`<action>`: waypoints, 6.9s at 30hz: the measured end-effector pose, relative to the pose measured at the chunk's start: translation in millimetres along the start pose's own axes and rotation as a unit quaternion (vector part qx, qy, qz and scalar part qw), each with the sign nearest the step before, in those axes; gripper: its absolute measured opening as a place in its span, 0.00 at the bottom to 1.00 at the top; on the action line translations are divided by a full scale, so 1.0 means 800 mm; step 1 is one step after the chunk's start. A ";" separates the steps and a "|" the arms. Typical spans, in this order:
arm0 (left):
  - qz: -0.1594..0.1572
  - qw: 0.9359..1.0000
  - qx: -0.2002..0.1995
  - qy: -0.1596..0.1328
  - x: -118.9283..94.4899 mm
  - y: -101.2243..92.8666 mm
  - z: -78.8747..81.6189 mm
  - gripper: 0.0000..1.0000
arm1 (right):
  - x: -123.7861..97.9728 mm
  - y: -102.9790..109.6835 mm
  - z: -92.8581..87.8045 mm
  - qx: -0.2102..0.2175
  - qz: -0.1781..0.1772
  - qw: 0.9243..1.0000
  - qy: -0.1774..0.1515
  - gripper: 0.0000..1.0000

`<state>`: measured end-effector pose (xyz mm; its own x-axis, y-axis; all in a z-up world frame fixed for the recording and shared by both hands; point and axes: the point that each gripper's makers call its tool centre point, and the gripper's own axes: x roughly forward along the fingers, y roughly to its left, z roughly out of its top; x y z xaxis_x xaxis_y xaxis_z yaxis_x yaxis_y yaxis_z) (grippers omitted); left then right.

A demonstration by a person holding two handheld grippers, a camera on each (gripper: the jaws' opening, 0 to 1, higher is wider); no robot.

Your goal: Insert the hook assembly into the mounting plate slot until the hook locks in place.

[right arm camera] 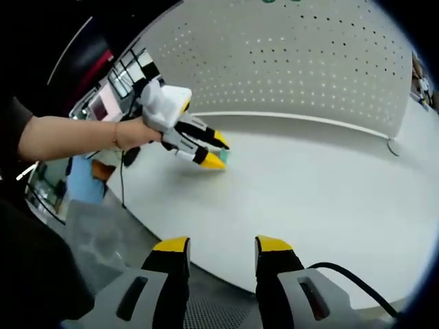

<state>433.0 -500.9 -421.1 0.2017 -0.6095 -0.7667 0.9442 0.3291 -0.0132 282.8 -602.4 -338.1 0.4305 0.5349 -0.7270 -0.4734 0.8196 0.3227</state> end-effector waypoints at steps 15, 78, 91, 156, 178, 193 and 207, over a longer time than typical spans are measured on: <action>0.033 0.998 -0.054 -0.015 -0.008 0.012 0.006 0.31 | 0.003 0.004 -0.001 -0.001 0.003 1.000 0.001 0.36; -0.007 0.997 0.073 0.015 -0.014 -0.008 0.001 0.38 | 0.009 0.007 -0.013 0.001 0.005 1.000 0.010 0.35; -0.032 0.991 0.104 0.077 -0.007 -0.012 -0.018 0.08 | 0.015 0.011 -0.016 0.007 0.012 1.000 0.013 0.34; 0.069 0.990 -0.080 -0.095 -0.182 -0.122 0.097 0.03 | 0.001 0.094 0.018 -0.084 0.080 0.993 -0.029 0.34; 0.100 0.967 -0.190 -0.133 -0.187 -0.159 0.057 0.03 | -0.018 0.139 0.046 -0.042 0.136 0.988 -0.058 0.26; 0.108 0.915 -0.300 -0.246 -0.200 -0.154 0.097 0.03 | -0.035 0.136 0.092 0.063 0.161 0.978 -0.118 0.16; 0.110 0.894 -0.311 -0.302 -0.210 -0.150 0.125 0.03 | -0.040 0.128 0.110 0.112 0.160 0.970 -0.144 0.04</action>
<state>312.1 -510.3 -226.2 0.6460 -0.6969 -0.3115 0.5742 0.7125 -0.4034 288.5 -517.5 -228.7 0.5014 0.7779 -0.3788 -0.4538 0.6092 0.6503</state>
